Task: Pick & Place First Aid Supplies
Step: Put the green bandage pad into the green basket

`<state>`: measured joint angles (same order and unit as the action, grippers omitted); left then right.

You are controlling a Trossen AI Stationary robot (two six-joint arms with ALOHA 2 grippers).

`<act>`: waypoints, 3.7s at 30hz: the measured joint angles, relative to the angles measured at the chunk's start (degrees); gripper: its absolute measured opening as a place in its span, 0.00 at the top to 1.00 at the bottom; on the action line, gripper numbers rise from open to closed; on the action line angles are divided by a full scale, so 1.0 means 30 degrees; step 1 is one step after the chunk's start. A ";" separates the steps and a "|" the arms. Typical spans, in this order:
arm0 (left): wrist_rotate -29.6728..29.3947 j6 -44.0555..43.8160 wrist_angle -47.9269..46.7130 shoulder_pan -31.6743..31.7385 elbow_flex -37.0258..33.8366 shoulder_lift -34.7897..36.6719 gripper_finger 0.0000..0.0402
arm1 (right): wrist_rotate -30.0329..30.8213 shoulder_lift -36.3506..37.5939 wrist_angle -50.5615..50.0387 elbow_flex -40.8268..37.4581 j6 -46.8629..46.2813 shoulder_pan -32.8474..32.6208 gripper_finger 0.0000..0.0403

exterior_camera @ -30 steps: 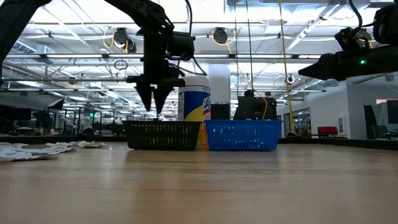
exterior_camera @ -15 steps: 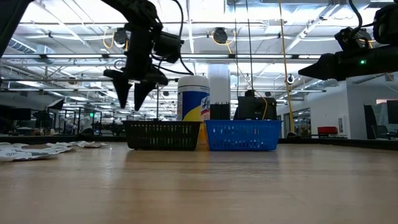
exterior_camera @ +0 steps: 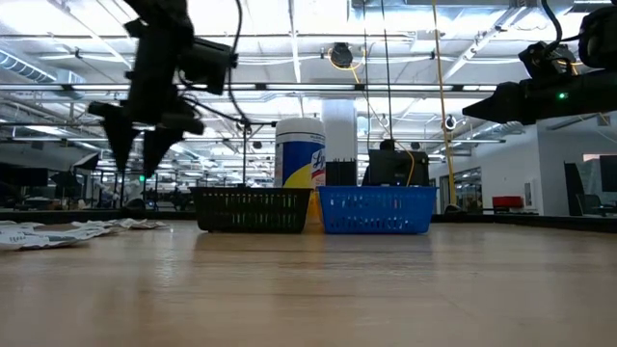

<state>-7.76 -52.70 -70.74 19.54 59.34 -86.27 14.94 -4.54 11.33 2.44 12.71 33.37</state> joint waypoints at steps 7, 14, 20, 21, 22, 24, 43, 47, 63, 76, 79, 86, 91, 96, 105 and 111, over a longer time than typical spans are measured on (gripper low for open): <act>0.1154 -0.2540 0.0007 -0.0874 -0.3901 0.2364 0.39 | -0.0007 0.0000 0.0007 0.0000 0.0000 0.0005 0.31; 0.2199 -0.3759 0.0001 -0.1483 -0.6242 0.3341 0.39 | -0.0005 0.0000 0.0002 0.0000 0.0000 0.0003 0.31; 0.1985 -0.4119 0.0131 -0.1366 -0.6190 0.3414 0.41 | 0.0000 0.0003 0.0010 0.0003 0.0000 -0.0002 0.31; 0.1973 -0.4149 0.0131 -0.1385 -0.6190 0.3364 0.42 | 0.0000 0.0000 0.0001 0.0000 0.0000 -0.0002 0.31; 0.1927 -0.4196 0.0166 -0.1397 -0.6190 0.3277 0.42 | -0.0007 0.0007 0.0022 0.0007 0.0000 -0.0002 0.31; 0.1773 -0.4395 0.0151 -0.1377 -0.6159 0.3093 0.43 | -0.0005 0.0007 0.0009 0.0005 0.0000 -0.0002 0.31; 0.1628 -0.6065 0.0081 0.1155 -0.5993 -0.2745 0.47 | -0.0007 0.0000 0.0007 0.0003 0.0000 0.0001 0.31; 0.1409 -0.6273 0.0058 0.1364 -0.6024 -0.2867 0.47 | -0.0007 0.0004 0.0007 0.0003 0.0000 -0.0002 0.31; 0.0149 -0.7282 0.0124 0.1475 -0.6117 -0.2882 0.48 | 0.0000 0.0001 0.0001 0.0001 0.0000 0.0004 0.31; 0.0718 -0.6945 0.0495 0.0820 -0.6124 -0.2882 0.85 | -0.0002 0.0000 0.0007 0.0000 0.0000 -0.0002 0.31; 0.1162 -0.6309 0.1505 0.0709 -0.6237 -0.2882 0.95 | -0.0007 0.0000 0.0007 0.0007 0.0000 0.0005 0.31; 0.1326 -0.6217 0.3098 0.0334 -0.6499 -0.2862 0.98 | -0.0003 0.0003 0.0007 0.0000 0.0000 -0.0002 0.31; 0.1612 -0.7103 0.1472 0.0527 -0.6214 -0.2420 0.97 | -0.0002 0.0001 0.0007 0.0001 0.0000 0.0003 0.31; 0.3123 -0.7118 0.1591 0.0527 -0.6212 -0.2212 0.90 | -0.0007 0.0000 0.0007 0.0007 0.0000 0.0005 0.31; 0.4515 -0.8112 0.1134 0.0527 -0.6212 -0.2204 0.68 | 0.0000 0.0001 0.0007 0.0007 0.0000 -0.0001 0.31; 0.4291 -1.0281 0.0471 0.0527 -0.6197 -0.2201 0.51 | -0.0002 0.0000 0.0007 0.0000 0.0000 -0.0002 0.31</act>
<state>5.11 -83.54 -69.33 21.12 40.75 -92.87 14.93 -4.54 11.35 2.44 12.71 33.36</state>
